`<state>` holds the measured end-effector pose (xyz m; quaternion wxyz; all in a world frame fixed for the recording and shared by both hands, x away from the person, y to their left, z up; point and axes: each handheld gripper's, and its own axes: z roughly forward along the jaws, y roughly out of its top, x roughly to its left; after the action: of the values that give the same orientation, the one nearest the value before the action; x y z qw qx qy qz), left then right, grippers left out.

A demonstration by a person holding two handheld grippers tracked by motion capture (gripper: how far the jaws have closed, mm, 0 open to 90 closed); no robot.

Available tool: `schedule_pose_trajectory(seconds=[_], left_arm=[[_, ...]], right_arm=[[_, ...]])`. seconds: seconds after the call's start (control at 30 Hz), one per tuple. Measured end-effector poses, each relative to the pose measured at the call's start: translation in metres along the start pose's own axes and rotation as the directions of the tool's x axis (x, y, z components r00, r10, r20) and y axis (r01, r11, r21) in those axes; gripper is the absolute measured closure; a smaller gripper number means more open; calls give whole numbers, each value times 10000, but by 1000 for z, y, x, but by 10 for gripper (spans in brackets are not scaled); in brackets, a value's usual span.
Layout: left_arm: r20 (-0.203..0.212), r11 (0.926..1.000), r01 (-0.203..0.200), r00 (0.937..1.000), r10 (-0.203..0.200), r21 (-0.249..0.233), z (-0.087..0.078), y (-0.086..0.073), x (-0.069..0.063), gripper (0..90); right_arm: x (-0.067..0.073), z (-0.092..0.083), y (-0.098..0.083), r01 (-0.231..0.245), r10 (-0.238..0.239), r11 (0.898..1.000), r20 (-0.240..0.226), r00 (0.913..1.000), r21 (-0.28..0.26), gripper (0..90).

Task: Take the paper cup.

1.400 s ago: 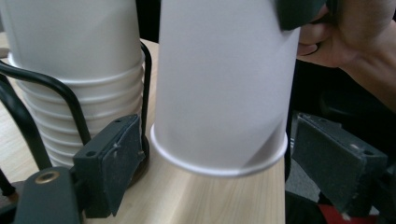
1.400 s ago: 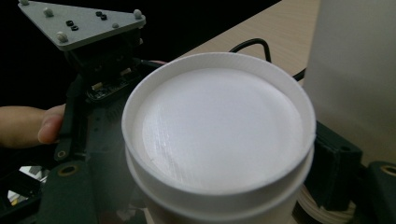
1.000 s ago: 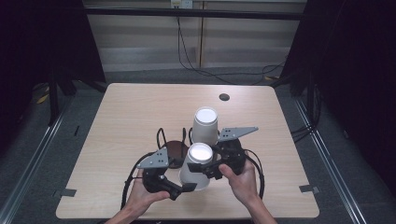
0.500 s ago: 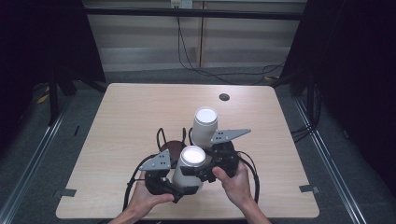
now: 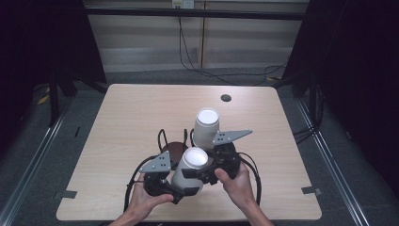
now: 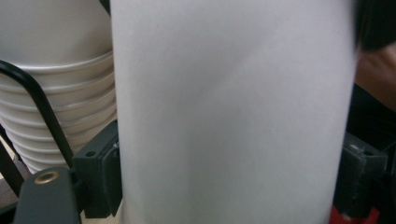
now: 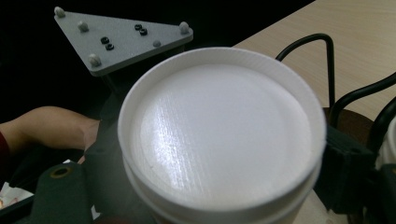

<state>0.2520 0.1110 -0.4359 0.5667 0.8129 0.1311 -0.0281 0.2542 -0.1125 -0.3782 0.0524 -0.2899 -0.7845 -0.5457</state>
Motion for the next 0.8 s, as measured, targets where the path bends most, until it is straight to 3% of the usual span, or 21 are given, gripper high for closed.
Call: schedule_pose_trajectory(seconds=[0.1, 0.23, 0.43, 0.53, 0.8], left_arm=[[17, 10000, 33, 10000, -33, 15, 0, 0, -1, 161], [42, 9987, 28, 10000, -31, 513, 1, -1, 1, 162], [204, 9963, 138, 9997, -156, 852, -1, 0, 2, 166], [194, 9919, 66, 9998, -91, 1271, -2, 1, 2, 167], [-140, 9865, 118, 9999, -96, 1634, -10, 5, 3, 173]], right_arm=[[-1, 2, -1, -16, 17, 10000, -93, 10000, 89, 145], [-1, 3, -1, 44, -46, 9999, 131, 9999, 155, 138], [-2, -3, -1, 116, -118, 9999, 113, 9999, 124, 137], [-3, -5, -1, 80, -80, 9999, 19, 10000, 112, 138], [-5, -6, -2, 164, -163, 9997, -57, 9999, 193, 138]])
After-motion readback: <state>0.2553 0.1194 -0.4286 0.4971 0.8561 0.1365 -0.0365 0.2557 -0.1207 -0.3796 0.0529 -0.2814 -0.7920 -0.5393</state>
